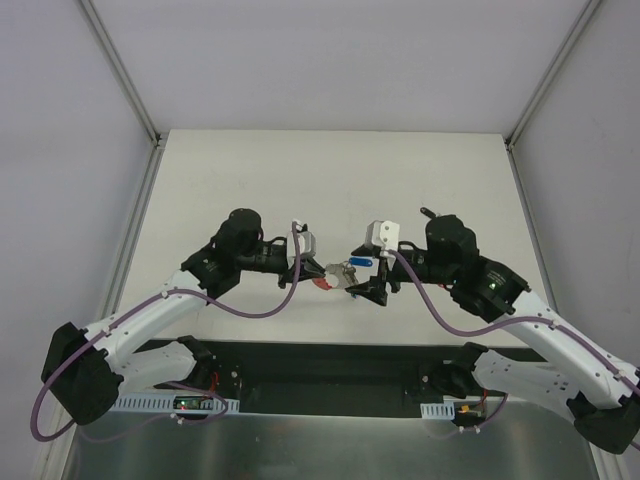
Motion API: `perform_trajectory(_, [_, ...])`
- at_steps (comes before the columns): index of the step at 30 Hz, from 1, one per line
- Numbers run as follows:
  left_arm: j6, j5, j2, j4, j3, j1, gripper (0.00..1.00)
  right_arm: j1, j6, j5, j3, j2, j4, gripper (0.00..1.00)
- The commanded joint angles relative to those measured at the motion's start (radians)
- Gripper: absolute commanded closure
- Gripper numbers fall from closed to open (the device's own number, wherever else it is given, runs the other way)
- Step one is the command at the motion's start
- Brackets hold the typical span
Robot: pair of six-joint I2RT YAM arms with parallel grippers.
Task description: Put the keys on the keyring
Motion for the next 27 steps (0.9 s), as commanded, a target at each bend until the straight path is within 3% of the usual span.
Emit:
perform_trajectory(1, [-0.077, -0.251, -0.058, -0.106, 0.083, 0.002, 1.0, 0.001, 0.076, 0.295, -0.031, -0.061, 0.084, 0.19])
perform_trajectory(4, [-0.114, -0.254, -0.056, -0.167, 0.103, 0.004, 1.0, 0.005, 0.093, 0.338, -0.043, -0.048, 0.107, 0.14])
perform_trajectory(11, [-0.114, -0.241, -0.111, -0.193, 0.075, -0.002, 1.0, 0.012, 0.119, 0.372, -0.062, 0.001, 0.165, 0.14])
perform_trajectory(16, [-0.109, -0.234, -0.133, -0.209, 0.068, -0.002, 1.0, 0.002, 0.11, 0.24, -0.042, 0.086, 0.148, 0.16])
perform_trajectory(21, [-0.118, -0.208, -0.15, -0.216, 0.072, -0.005, 1.0, 0.001, 0.133, 0.255, -0.053, 0.133, 0.217, 0.11])
perform_trajectory(27, [-0.1, -0.172, -0.173, -0.245, 0.058, -0.005, 1.0, -0.013, 0.196, 0.463, -0.076, 0.085, 0.3, 0.12])
